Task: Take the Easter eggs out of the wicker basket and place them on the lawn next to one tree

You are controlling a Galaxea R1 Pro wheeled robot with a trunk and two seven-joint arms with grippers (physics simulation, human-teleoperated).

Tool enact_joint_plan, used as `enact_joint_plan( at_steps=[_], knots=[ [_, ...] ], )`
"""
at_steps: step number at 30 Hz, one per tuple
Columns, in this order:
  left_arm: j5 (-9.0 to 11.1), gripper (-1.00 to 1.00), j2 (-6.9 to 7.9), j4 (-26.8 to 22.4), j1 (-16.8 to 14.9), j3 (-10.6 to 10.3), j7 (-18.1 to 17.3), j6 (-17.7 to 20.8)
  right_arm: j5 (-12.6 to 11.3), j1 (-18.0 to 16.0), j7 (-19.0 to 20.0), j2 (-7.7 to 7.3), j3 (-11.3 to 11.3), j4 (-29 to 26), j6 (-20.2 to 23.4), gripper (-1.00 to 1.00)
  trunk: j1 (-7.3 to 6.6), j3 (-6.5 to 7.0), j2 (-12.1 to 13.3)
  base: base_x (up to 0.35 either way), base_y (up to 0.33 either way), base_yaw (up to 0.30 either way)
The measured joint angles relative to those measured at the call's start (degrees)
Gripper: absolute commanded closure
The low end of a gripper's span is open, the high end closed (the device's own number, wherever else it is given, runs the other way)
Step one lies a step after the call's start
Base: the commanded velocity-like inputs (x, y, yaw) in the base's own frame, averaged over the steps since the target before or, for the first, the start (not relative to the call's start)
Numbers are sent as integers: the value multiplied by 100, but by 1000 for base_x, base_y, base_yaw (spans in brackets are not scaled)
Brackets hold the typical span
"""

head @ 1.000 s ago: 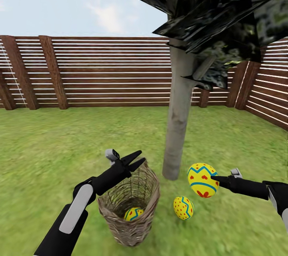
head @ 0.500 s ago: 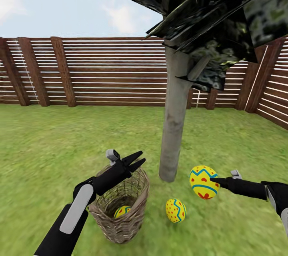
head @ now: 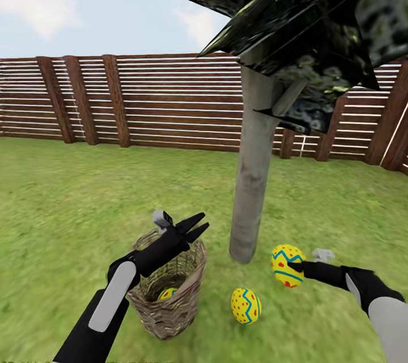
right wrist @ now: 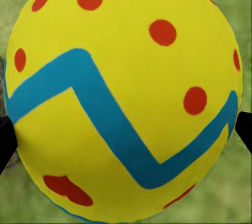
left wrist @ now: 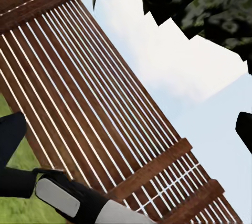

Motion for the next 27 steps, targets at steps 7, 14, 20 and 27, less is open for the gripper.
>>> enact_joint_plan(
  at_steps=[7,14,20,27],
  knots=[
    [-1,-100,-1,5,0,-620,4,-468,57,10,-1239,164,11,294,-162,100,1,0,0,8,-105,55],
    [0,-100,-7,86,7,-1120,16,-873,54,78,-1706,280,13,297,-571,100,1,0,0,-14,-284,236],
    [1,-100,-135,301,9,-1133,16,-887,54,87,-1787,318,14,306,-599,100,2,0,0,-121,-288,288],
    [7,-100,-142,452,15,-1140,10,-1003,501,89,-2175,503,29,506,-857,100,0,0,0,-29,-82,75]
  ],
)
